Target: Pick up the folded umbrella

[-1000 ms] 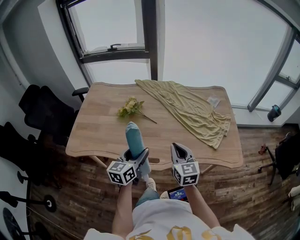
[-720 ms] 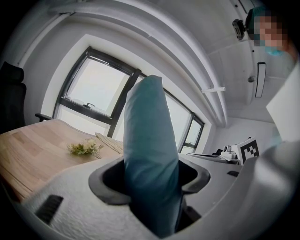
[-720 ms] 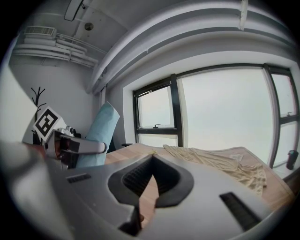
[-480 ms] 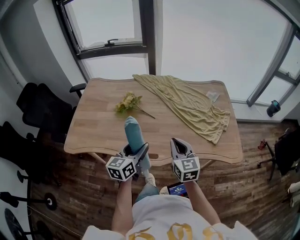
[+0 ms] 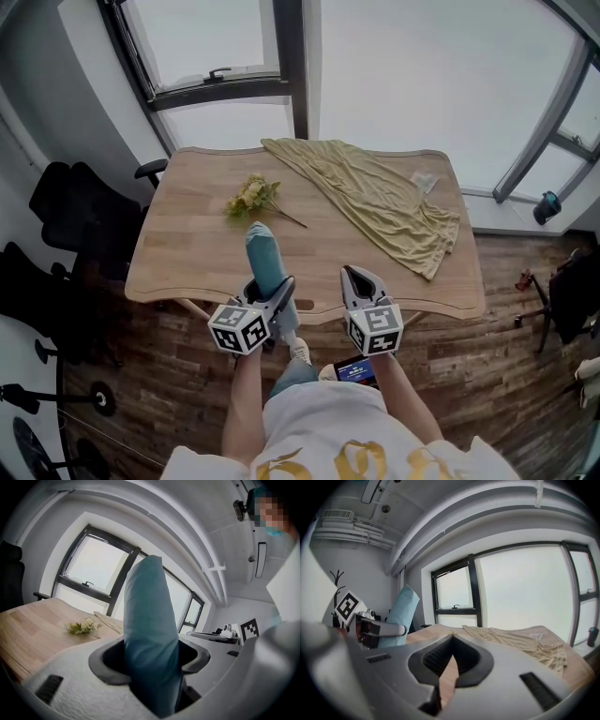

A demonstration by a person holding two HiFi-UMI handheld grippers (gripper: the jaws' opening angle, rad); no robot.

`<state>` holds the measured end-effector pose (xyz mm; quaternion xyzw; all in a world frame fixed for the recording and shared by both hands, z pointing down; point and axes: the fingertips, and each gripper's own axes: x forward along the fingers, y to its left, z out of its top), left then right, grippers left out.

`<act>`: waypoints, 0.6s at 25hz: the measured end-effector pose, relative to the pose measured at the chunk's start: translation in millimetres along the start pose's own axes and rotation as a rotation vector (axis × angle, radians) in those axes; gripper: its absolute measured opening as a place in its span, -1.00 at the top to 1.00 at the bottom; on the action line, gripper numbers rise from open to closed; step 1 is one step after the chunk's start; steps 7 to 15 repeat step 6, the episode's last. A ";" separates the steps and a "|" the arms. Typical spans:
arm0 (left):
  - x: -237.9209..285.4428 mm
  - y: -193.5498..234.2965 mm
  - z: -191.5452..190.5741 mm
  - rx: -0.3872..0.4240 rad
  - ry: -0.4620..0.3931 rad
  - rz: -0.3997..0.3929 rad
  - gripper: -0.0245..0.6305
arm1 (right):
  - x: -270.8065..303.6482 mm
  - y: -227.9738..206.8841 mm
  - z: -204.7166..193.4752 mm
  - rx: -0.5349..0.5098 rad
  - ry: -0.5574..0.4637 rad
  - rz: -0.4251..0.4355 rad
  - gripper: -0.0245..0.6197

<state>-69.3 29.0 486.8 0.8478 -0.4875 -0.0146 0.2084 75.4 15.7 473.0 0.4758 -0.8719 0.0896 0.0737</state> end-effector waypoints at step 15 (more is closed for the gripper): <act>8.2 5.6 3.5 0.013 0.004 -0.001 0.06 | 7.5 -6.1 -1.3 0.002 0.000 -0.002 0.90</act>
